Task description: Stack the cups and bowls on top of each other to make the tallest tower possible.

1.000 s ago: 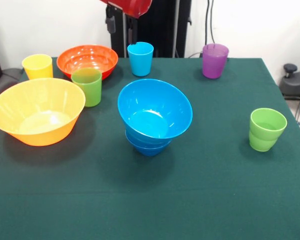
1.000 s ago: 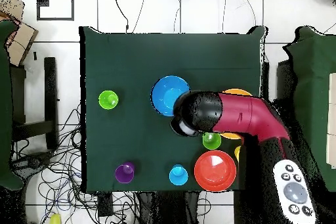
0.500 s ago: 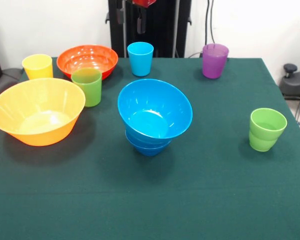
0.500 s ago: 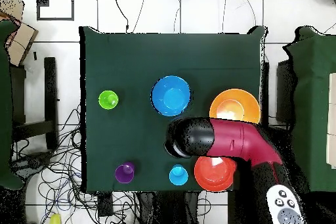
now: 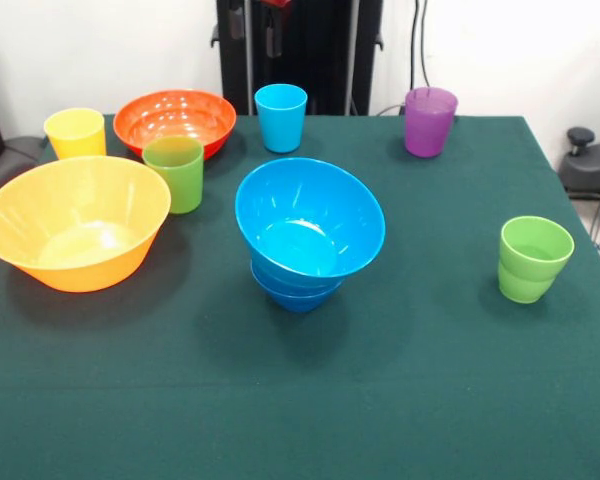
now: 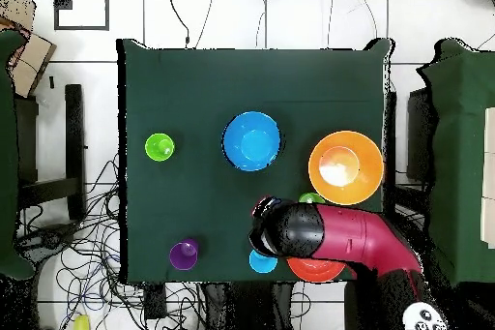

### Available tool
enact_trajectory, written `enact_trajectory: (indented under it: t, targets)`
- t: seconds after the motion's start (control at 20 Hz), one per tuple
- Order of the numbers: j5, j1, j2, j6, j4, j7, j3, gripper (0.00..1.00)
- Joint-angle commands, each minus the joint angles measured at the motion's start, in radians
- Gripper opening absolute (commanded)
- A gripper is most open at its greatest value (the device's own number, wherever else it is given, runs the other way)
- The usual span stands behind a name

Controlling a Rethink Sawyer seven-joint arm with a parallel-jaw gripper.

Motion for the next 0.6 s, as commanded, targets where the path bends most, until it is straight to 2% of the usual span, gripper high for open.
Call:
enact_trajectory:
  t: [0.05,0.45,0.6]
  targets:
    - [-0.138,-0.035,0.088,-0.165,0.098,-0.114,0.037,1.00]
    - [-0.223,-0.052,0.176,-0.269,0.093,-0.067,0.016,1.00]
    - [-0.258,-0.036,0.218,-0.314,0.085,-0.031,-0.005,1.00]
